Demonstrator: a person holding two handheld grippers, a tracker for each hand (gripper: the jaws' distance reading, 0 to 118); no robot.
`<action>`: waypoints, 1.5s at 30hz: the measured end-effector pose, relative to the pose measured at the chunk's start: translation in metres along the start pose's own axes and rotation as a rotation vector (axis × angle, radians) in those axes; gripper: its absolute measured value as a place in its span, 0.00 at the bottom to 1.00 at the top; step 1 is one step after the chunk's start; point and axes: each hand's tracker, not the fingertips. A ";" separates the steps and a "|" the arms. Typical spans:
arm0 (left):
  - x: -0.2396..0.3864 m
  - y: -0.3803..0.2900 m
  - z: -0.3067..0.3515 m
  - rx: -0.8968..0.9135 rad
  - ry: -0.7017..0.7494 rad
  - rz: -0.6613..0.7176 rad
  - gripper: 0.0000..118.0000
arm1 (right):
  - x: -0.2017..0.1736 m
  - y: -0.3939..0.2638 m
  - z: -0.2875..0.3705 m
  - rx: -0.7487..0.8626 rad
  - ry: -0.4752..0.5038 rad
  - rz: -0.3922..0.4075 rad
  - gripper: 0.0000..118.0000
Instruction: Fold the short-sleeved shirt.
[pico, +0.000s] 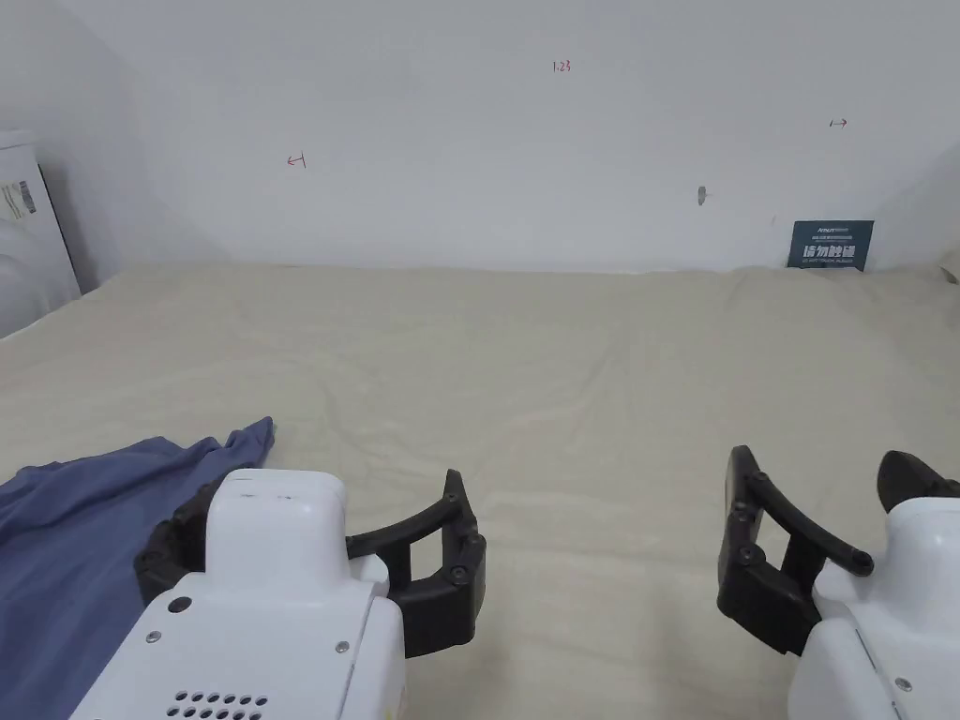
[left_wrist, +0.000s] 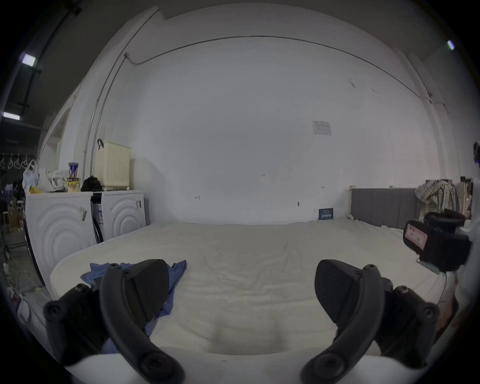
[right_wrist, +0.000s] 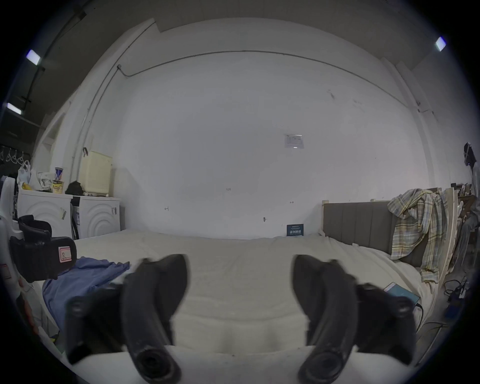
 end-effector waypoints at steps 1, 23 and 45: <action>0.001 0.000 0.000 0.001 -0.003 -0.002 0.82 | 0.002 0.000 -0.001 -0.007 0.004 0.004 0.60; -0.007 0.000 -0.002 -0.035 -0.045 0.060 0.00 | -0.005 0.000 0.003 -0.007 0.024 0.044 0.00; -0.106 0.019 0.042 -0.046 0.357 -0.013 0.00 | -0.098 0.020 -0.028 -0.010 0.368 -0.029 0.00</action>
